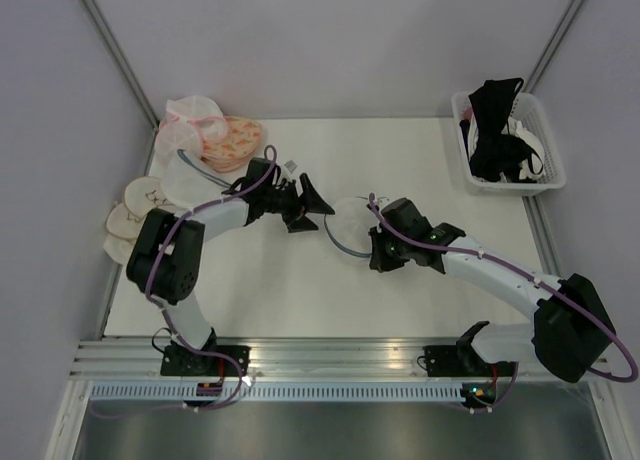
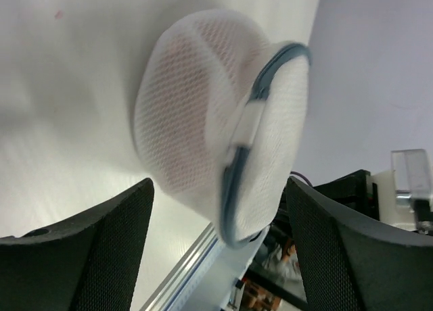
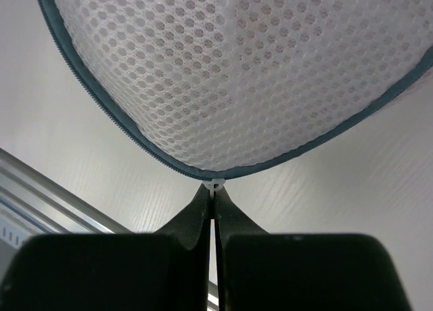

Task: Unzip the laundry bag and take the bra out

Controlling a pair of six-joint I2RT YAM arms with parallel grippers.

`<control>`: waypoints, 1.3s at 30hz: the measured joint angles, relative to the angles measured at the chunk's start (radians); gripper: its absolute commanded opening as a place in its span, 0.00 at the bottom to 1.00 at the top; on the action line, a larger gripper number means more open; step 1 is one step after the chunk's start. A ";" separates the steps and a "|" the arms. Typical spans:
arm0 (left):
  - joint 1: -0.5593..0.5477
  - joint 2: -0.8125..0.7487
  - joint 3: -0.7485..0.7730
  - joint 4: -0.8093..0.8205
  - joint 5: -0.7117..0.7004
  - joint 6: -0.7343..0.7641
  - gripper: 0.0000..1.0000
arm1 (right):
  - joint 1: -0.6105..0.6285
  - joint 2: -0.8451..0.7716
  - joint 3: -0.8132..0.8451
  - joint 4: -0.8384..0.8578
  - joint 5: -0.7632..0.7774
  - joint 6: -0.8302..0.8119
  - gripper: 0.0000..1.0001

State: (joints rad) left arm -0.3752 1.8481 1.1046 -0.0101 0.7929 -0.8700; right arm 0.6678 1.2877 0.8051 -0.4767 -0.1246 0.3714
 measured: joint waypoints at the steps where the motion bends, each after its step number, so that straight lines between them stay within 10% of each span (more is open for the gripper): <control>1: 0.000 -0.048 -0.046 -0.010 -0.039 -0.002 0.84 | 0.000 0.000 0.000 0.003 -0.011 0.000 0.00; 9: -0.081 -0.363 -0.256 -0.016 -0.201 -0.078 0.88 | 0.000 0.000 -0.004 0.095 -0.198 0.012 0.01; 20: -0.241 -0.310 -0.324 0.121 -0.237 -0.241 0.85 | 0.001 0.000 -0.015 0.144 -0.315 0.018 0.00; 23: -0.252 -0.298 -0.330 0.149 -0.243 -0.268 0.68 | 0.002 0.000 -0.016 0.156 -0.330 0.018 0.00; 29: -0.253 -0.259 -0.323 0.201 -0.242 -0.301 0.03 | 0.011 0.000 -0.019 0.162 -0.341 0.015 0.00; 39: -0.236 -0.212 -0.253 0.188 -0.206 -0.274 0.02 | 0.013 0.000 -0.012 0.030 -0.195 -0.020 0.01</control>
State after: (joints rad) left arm -0.6109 1.6360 0.8520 0.1776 0.5873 -1.1439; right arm 0.6807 1.2881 0.7929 -0.4465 -0.3195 0.3511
